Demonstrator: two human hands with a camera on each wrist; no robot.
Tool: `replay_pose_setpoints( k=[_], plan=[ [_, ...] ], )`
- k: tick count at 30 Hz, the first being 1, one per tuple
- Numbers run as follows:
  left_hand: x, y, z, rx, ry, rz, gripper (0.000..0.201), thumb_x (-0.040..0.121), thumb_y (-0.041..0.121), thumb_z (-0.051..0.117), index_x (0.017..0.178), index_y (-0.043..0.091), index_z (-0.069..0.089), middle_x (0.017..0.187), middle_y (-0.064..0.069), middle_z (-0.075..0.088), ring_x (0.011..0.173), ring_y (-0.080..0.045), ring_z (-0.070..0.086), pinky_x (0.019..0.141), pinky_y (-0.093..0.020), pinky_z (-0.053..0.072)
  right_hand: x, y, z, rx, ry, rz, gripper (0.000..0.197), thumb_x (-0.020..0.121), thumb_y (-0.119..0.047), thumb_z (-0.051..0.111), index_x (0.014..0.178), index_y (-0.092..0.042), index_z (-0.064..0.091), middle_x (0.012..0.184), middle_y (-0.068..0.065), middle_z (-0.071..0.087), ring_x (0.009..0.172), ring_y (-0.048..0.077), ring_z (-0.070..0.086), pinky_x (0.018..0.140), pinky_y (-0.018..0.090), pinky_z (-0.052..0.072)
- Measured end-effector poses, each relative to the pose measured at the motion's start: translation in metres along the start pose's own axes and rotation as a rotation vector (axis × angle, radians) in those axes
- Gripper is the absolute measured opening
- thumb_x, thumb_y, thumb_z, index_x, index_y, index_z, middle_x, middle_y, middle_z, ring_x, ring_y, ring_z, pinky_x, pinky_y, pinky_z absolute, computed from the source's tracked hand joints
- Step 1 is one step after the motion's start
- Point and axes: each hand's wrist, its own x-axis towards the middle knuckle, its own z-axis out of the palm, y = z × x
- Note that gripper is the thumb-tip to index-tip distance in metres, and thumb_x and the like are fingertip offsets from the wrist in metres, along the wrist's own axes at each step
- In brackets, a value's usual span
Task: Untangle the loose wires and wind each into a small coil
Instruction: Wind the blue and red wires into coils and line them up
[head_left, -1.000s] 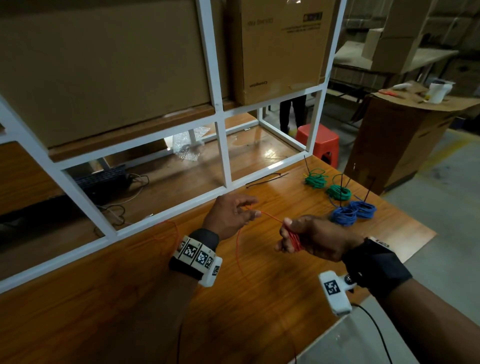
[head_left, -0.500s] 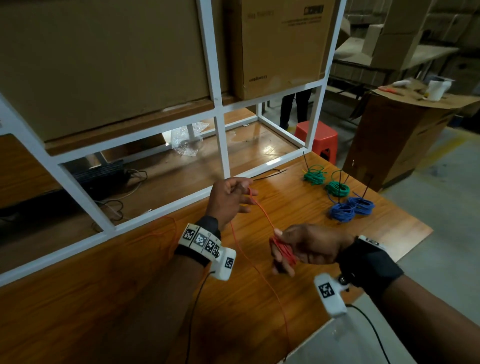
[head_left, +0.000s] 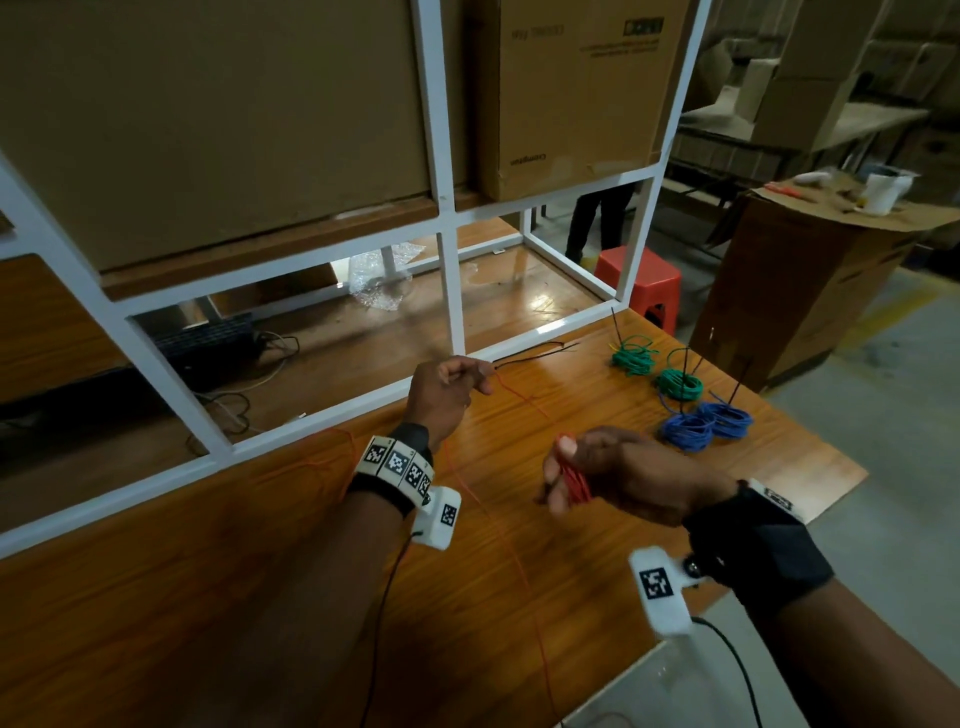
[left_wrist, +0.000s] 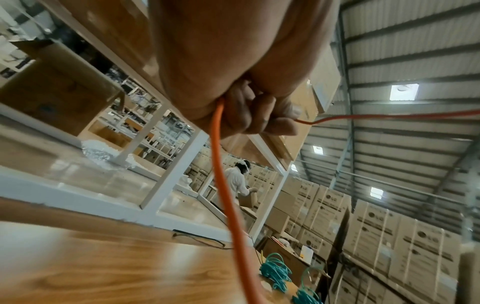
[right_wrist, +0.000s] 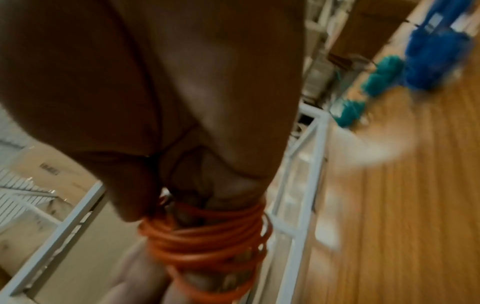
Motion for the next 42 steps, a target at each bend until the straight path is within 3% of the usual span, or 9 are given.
replay_pose_setpoints(
  k=[6, 14, 18, 21, 24, 28, 30, 34, 42],
  plan=[
    [0.008, -0.001, -0.002, -0.024, -0.011, 0.027, 0.015, 0.096, 0.013, 0.065, 0.088, 0.014, 0.078, 0.075, -0.009, 0.074, 0.062, -0.022, 0.053, 0.049, -0.023, 0.035, 0.002, 0.003, -0.009, -0.044, 0.005, 0.006, 0.042, 0.099, -0.039, 0.059, 0.111, 0.001, 0.064, 0.111, 0.024, 0.073, 0.103, 0.034, 0.063, 0.093, 0.039, 0.05],
    [-0.015, 0.007, 0.02, 0.005, -0.189, 0.072, 0.014, 0.098, 0.011, 0.062, 0.099, 0.005, 0.076, 0.073, -0.007, 0.07, 0.047, -0.005, 0.049, 0.043, -0.018, 0.036, -0.003, -0.017, -0.012, 0.325, -0.168, -0.283, 0.035, 0.095, -0.031, 0.072, 0.108, 0.001, 0.068, 0.105, 0.025, 0.072, 0.103, 0.032, 0.072, 0.104, 0.054, 0.051],
    [-0.037, -0.001, 0.043, 0.015, -0.302, 0.069, 0.019, 0.097, 0.019, 0.064, 0.106, 0.006, 0.075, 0.075, -0.01, 0.069, 0.051, -0.002, 0.052, 0.048, -0.016, 0.04, 0.018, -0.041, -0.017, 0.629, 0.192, -0.535, 0.035, 0.11, -0.024, 0.038, 0.12, 0.002, 0.06, 0.128, 0.026, 0.067, 0.124, 0.033, 0.065, 0.102, 0.037, 0.056],
    [-0.053, -0.004, 0.053, 0.001, -0.387, 0.023, 0.024, 0.098, 0.019, 0.064, 0.116, 0.004, 0.072, 0.076, -0.013, 0.067, 0.05, -0.003, 0.05, 0.049, -0.017, 0.04, 0.042, -0.037, -0.03, 0.072, 0.549, -0.587, 0.039, 0.112, -0.033, 0.034, 0.121, -0.01, 0.064, 0.126, 0.014, 0.072, 0.123, 0.031, 0.064, 0.108, 0.043, 0.049],
    [-0.059, -0.007, 0.051, -0.001, -0.385, -0.049, 0.03, 0.098, 0.021, 0.065, 0.127, 0.011, 0.065, 0.075, -0.008, 0.068, 0.054, -0.008, 0.052, 0.052, -0.024, 0.042, 0.055, -0.014, -0.039, -0.861, 0.672, -0.369, 0.023, 0.107, -0.028, 0.047, 0.104, -0.02, 0.069, 0.111, -0.001, 0.069, 0.1, 0.023, 0.066, 0.087, 0.039, 0.054],
    [-0.062, -0.014, 0.025, -0.146, -0.411, -0.217, 0.048, 0.093, 0.017, 0.07, 0.135, 0.03, 0.051, 0.077, -0.001, 0.061, 0.059, -0.013, 0.052, 0.054, -0.029, 0.043, 0.049, 0.005, -0.04, -1.151, 0.411, -0.043, 0.01, 0.101, -0.008, 0.055, 0.1, -0.018, 0.055, 0.102, -0.001, 0.065, 0.099, 0.022, 0.067, 0.074, 0.021, 0.047],
    [-0.062, -0.013, 0.01, -0.15, -0.447, -0.212, 0.052, 0.092, 0.014, 0.07, 0.136, 0.032, 0.05, 0.075, 0.001, 0.057, 0.059, -0.013, 0.05, 0.053, -0.03, 0.042, 0.04, 0.003, -0.037, -1.073, 0.271, 0.077, 0.021, 0.108, -0.028, 0.048, 0.099, -0.014, 0.062, 0.097, 0.0, 0.075, 0.094, 0.017, 0.07, 0.083, 0.031, 0.053],
    [-0.052, 0.011, -0.007, 0.073, -0.56, -0.033, 0.042, 0.093, 0.01, 0.068, 0.131, 0.024, 0.059, 0.083, -0.006, 0.065, 0.063, -0.009, 0.054, 0.053, -0.021, 0.042, 0.026, -0.014, -0.022, -0.855, -0.111, 0.378, 0.063, 0.104, -0.06, 0.045, 0.098, -0.005, 0.075, 0.089, 0.003, 0.08, 0.073, 0.008, 0.064, 0.073, 0.02, 0.051],
    [-0.042, 0.039, 0.005, 0.014, -0.37, 0.186, 0.018, 0.087, 0.006, 0.074, 0.102, -0.005, 0.074, 0.084, -0.003, 0.075, 0.07, -0.004, 0.065, 0.055, -0.014, 0.044, 0.01, -0.015, -0.018, 0.017, -0.52, -0.004, 0.029, 0.102, -0.026, 0.061, 0.109, 0.001, 0.065, 0.099, 0.015, 0.075, 0.108, 0.029, 0.069, 0.103, 0.043, 0.049]
  ],
)
